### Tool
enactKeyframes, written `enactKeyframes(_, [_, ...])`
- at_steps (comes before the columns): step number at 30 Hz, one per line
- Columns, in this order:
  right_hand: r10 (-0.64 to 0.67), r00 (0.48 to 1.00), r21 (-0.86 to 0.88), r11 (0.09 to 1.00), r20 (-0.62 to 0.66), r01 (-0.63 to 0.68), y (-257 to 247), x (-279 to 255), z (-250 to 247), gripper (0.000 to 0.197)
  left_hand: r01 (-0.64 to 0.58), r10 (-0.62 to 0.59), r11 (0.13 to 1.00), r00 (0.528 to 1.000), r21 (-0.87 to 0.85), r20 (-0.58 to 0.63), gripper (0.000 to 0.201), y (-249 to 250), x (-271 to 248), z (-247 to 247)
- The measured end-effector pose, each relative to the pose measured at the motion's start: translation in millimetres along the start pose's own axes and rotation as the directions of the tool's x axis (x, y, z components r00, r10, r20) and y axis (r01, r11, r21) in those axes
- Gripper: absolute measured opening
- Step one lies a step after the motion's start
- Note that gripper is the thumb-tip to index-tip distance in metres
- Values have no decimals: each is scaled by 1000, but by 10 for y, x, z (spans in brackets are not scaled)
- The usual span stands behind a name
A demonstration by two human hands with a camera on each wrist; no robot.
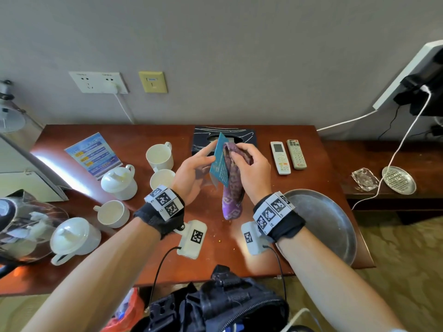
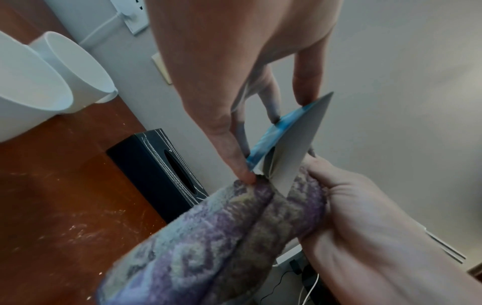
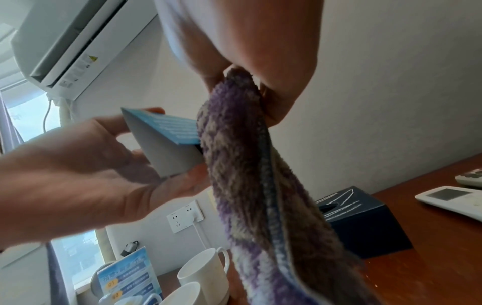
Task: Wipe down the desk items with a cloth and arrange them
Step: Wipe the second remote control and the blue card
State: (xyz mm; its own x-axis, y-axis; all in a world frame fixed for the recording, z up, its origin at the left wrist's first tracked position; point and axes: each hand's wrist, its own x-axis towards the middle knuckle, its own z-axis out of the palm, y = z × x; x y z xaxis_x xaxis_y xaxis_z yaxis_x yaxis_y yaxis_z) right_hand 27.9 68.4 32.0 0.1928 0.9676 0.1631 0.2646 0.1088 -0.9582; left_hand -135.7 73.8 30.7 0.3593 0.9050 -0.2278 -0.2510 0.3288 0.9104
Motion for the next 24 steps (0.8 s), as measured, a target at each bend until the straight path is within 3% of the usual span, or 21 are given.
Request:
enactKeyframes(9, [-4, 993, -8, 1000, 122, 6, 69, -160, 69, 27, 17, -18, 999, 999, -30, -28, 65, 38, 14, -4])
enactKeyframes(16, [30, 999, -33, 999, -25, -30, -3, 149, 105, 22, 34, -39, 998, 996, 53, 82, 65, 13, -70, 24])
enactKeyframes(24, [107, 994, 5, 994, -11, -107, 11, 78, 122, 24, 50, -49, 992, 999, 115, -12, 51, -25, -46, 18])
